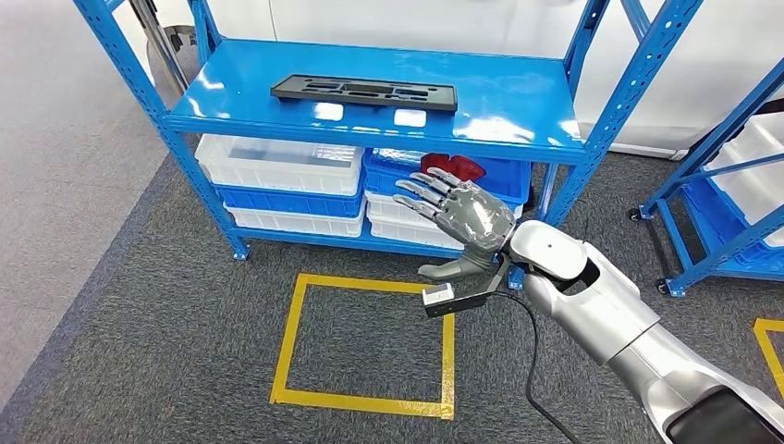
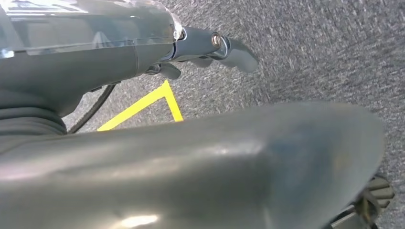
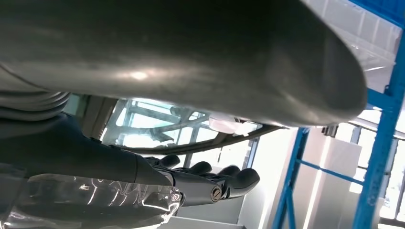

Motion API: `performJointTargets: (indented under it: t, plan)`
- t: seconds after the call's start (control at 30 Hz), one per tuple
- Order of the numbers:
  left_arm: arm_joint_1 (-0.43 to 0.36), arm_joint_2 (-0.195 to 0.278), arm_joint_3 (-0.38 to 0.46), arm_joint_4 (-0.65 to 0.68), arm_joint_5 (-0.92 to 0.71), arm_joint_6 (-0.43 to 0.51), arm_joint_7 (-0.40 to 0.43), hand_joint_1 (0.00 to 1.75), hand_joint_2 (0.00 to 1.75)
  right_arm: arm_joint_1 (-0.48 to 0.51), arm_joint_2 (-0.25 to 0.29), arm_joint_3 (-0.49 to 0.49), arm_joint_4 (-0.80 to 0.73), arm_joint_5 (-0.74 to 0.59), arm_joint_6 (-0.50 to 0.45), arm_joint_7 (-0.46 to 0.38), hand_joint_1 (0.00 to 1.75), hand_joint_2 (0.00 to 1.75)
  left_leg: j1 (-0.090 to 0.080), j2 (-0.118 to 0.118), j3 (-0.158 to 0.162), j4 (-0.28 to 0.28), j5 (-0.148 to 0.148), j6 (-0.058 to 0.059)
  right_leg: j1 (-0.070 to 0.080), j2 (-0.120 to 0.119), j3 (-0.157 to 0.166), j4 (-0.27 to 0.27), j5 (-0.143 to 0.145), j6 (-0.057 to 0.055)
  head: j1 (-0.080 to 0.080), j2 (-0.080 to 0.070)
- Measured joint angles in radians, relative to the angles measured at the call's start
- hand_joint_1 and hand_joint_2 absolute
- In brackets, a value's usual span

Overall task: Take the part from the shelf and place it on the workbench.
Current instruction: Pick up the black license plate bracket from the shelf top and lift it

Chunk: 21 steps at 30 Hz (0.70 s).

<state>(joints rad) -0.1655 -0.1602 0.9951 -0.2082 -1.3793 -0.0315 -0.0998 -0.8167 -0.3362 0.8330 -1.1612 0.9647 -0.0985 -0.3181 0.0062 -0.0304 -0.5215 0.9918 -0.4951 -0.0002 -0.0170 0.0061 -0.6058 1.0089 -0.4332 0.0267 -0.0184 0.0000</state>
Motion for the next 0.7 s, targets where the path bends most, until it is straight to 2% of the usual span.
performJointTargets:
  t: [0.07, 0.1, 0.13, 0.17, 0.2, 0.23, 0.27, 0.3, 0.33, 0.37, 0.4, 0.43, 0.53, 0.6, 0.63, 0.7]
  plan:
    - [0.0, 0.0, -0.001, 0.0, 0.001, 0.001, -0.001, 0.0, 0.0, -0.01, -0.003, 0.004, 0.004, -0.008, -0.001, 0.001, 0.0, 0.0, 0.002, 0.004, 0.009, 0.003, -0.01, -0.012, -0.002, -0.001, 0.016, -0.003, -0.013, -0.015, 0.0, 0.0]
    - [-0.001, 0.0, -0.002, 0.0, 0.002, 0.001, -0.002, 0.0, 0.0, -0.016, -0.004, 0.006, 0.005, -0.01, -0.002, 0.002, 0.0, 0.0, 0.002, 0.008, 0.002, 0.029, -0.017, -0.017, -0.004, -0.002, 0.03, -0.007, -0.022, -0.022, 0.0, 0.0]
    - [-0.003, 0.001, -0.003, -0.001, 0.002, 0.002, -0.002, 0.0, 0.0, -0.023, -0.005, 0.007, 0.007, -0.011, -0.002, 0.003, 0.0, 0.0, 0.004, 0.013, -0.024, 0.078, -0.027, -0.022, -0.006, -0.003, 0.046, -0.011, -0.031, -0.029, 0.0, 0.0]
    - [-0.003, 0.001, -0.004, 0.0, 0.002, 0.002, -0.003, 0.0, 0.0, -0.028, -0.005, 0.009, 0.008, -0.012, -0.002, 0.004, 0.0, 0.0, 0.005, 0.017, -0.068, 0.148, -0.04, -0.027, -0.006, -0.005, 0.062, -0.013, -0.044, -0.033, 0.0, 0.0]
    - [-0.002, 0.001, -0.004, 0.0, 0.002, 0.002, -0.003, 0.0, 0.0, -0.031, -0.005, 0.012, 0.011, -0.012, -0.002, 0.005, 0.0, 0.0, 0.006, 0.019, -0.123, 0.223, -0.052, -0.031, -0.005, -0.006, 0.077, -0.014, -0.058, -0.035, 0.0, 0.0]
    - [0.0, 0.001, -0.004, 0.0, 0.002, 0.002, -0.003, 0.0, 0.0, -0.032, -0.005, 0.016, 0.014, -0.013, -0.002, 0.006, 0.0, 0.0, 0.006, 0.019, -0.18, 0.284, -0.052, -0.033, -0.005, -0.006, 0.096, -0.014, -0.074, -0.036, 0.0, 0.0]
    - [0.004, 0.001, -0.004, 0.0, 0.002, 0.002, -0.003, 0.0, 0.0, -0.032, -0.005, 0.021, 0.016, -0.014, -0.002, 0.007, 0.0, 0.0, 0.006, 0.02, -0.222, 0.31, -0.027, -0.032, -0.004, -0.006, 0.118, -0.015, -0.092, -0.036, 0.0, 0.0]
    - [0.007, 0.0, -0.004, 0.0, 0.002, 0.002, -0.003, 0.0, 0.0, -0.032, -0.005, 0.025, 0.019, -0.015, -0.001, 0.009, 0.0, 0.0, 0.005, 0.02, -0.247, 0.295, 0.022, -0.03, -0.004, -0.006, 0.144, -0.017, -0.111, -0.035, 0.0, 0.0]
    - [0.009, 0.0, -0.004, 0.0, 0.002, 0.003, -0.003, 0.0, 0.0, -0.034, -0.005, 0.029, 0.022, -0.017, -0.001, 0.01, 0.0, 0.0, 0.004, 0.02, -0.252, 0.236, 0.095, -0.024, -0.003, -0.006, 0.174, -0.021, -0.131, -0.034, 0.0, 0.0]
    - [0.01, 0.001, -0.004, 0.0, 0.002, 0.003, -0.004, 0.0, 0.0, -0.034, -0.005, 0.032, 0.025, -0.018, -0.001, 0.012, 0.0, 0.0, 0.001, 0.019, -0.247, 0.175, 0.158, -0.014, -0.004, -0.006, 0.204, -0.026, -0.15, -0.031, 0.0, 0.0]
    - [0.012, 0.001, -0.004, 0.0, 0.002, 0.003, -0.004, 0.0, 0.0, -0.036, -0.007, 0.035, 0.028, -0.019, -0.001, 0.013, 0.0, 0.0, -0.004, 0.019, -0.237, 0.129, 0.201, -0.004, -0.003, -0.004, 0.227, -0.032, -0.166, -0.027, 0.0, 0.0]
    - [0.013, 0.001, -0.004, 0.0, 0.002, 0.004, -0.005, 0.0, 0.0, -0.037, -0.005, 0.039, 0.032, -0.02, -0.001, 0.014, 0.0, 0.0, -0.009, 0.02, -0.225, 0.1, 0.219, 0.006, -0.003, -0.002, 0.243, -0.037, -0.177, -0.02, -0.001, 0.0]
    - [0.014, 0.002, -0.004, 0.002, 0.002, 0.003, -0.007, 0.0, 0.0, -0.042, 0.002, 0.048, 0.04, -0.024, 0.001, 0.015, 0.0, 0.0, -0.019, 0.021, -0.21, 0.098, 0.196, 0.025, -0.008, 0.0, 0.263, -0.059, -0.187, -0.001, -0.001, 0.0]
    - [0.007, 0.004, -0.006, 0.002, 0.002, 0.003, -0.009, 0.0, 0.0, -0.053, 0.001, 0.046, 0.039, -0.027, -0.002, 0.015, 0.0, 0.0, -0.013, 0.017, -0.176, 0.059, 0.163, 0.026, -0.009, -0.002, 0.269, -0.055, -0.199, 0.003, -0.001, 0.0]
    - [0.003, 0.003, -0.006, 0.002, 0.001, 0.003, -0.01, 0.0, 0.0, -0.058, -0.001, 0.045, 0.04, -0.028, -0.003, 0.016, 0.0, 0.0, -0.008, 0.014, -0.149, 0.03, 0.143, 0.026, -0.008, -0.002, 0.251, -0.019, -0.215, 0.004, -0.001, 0.001]
    - [0.0, 0.001, -0.007, 0.004, -0.001, 0.0, -0.012, 0.0, 0.0, -0.049, -0.004, 0.046, 0.047, -0.03, -0.008, 0.019, 0.0, 0.0, 0.0, 0.008, -0.09, -0.023, 0.109, 0.025, -0.006, -0.003, 0.166, 0.117, -0.253, 0.005, -0.001, 0.001]
